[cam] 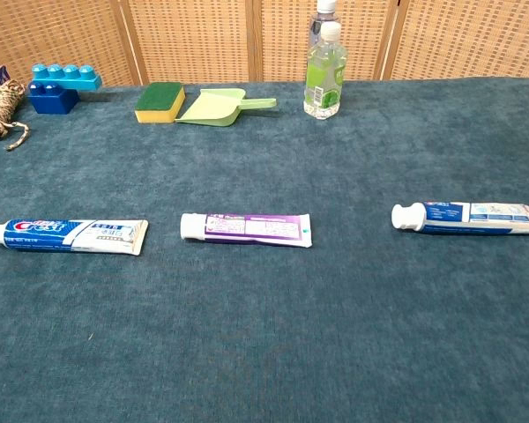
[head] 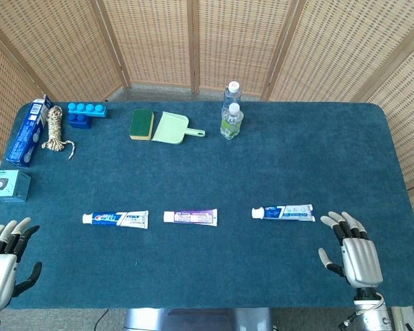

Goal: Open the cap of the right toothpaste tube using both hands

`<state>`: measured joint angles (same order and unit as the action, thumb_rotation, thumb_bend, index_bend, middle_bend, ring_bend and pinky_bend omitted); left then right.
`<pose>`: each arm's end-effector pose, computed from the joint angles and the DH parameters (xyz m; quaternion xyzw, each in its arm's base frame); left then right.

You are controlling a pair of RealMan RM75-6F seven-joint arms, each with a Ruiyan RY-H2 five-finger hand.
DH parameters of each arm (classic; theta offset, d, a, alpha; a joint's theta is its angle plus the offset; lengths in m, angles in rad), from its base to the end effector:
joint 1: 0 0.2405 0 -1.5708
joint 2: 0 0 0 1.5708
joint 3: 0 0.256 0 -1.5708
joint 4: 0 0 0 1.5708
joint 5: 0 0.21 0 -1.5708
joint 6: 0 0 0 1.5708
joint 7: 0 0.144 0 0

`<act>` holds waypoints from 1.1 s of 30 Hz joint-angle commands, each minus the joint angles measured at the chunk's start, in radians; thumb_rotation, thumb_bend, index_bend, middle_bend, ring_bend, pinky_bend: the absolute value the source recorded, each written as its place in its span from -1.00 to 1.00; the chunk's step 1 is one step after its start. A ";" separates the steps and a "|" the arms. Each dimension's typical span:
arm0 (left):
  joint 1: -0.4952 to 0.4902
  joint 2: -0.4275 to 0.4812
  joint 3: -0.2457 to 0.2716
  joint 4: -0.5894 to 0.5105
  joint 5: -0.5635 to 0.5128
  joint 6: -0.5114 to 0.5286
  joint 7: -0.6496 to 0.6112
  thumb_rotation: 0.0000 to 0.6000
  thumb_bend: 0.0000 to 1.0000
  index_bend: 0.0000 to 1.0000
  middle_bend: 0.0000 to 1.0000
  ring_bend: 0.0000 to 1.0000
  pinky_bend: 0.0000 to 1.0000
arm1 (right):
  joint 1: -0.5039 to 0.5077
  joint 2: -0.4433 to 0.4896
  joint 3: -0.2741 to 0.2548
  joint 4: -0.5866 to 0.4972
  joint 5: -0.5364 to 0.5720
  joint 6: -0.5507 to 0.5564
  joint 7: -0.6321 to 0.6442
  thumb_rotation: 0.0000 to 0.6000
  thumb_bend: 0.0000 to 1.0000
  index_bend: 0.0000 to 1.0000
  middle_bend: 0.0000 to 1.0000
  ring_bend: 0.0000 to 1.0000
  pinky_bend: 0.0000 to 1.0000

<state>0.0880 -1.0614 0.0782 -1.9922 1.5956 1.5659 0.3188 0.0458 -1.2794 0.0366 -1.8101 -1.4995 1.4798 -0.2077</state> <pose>-0.2540 0.1067 0.1458 -0.5911 -0.4338 -0.3445 0.5863 -0.2583 -0.1630 0.0970 0.5701 -0.4484 0.4150 0.5493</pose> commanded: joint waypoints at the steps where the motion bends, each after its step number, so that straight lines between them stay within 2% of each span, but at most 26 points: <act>1: -0.004 -0.006 -0.003 0.000 -0.007 -0.008 0.006 1.00 -0.25 -0.72 -0.80 -1.00 -1.00 | 0.001 -0.001 0.001 0.002 0.005 -0.004 -0.001 1.00 -0.31 -0.56 -0.62 -0.80 -0.70; 13: -0.011 -0.007 -0.013 -0.018 -0.011 -0.010 0.028 1.00 -0.25 -0.72 -0.80 -1.00 -1.00 | 0.013 -0.011 0.010 0.016 0.020 -0.019 0.010 1.00 -0.31 -0.56 -0.62 -0.78 -0.70; 22: -0.031 -0.016 -0.034 -0.015 -0.030 -0.028 0.028 1.00 -0.25 -0.72 -0.80 -1.00 -1.00 | 0.035 -0.003 0.026 -0.007 0.048 -0.047 -0.028 1.00 -0.31 -0.56 -0.62 -0.78 -0.70; 33: -0.071 -0.028 -0.060 -0.035 -0.044 -0.066 0.065 1.00 -0.26 -0.70 -0.80 -1.00 -1.00 | 0.140 0.026 0.078 -0.014 0.149 -0.205 -0.071 1.00 -0.31 -0.54 -0.62 -0.78 -0.70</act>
<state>0.0191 -1.0904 0.0203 -2.0248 1.5526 1.5020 0.3811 0.1635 -1.2540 0.1012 -1.8248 -1.3725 1.3007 -0.2695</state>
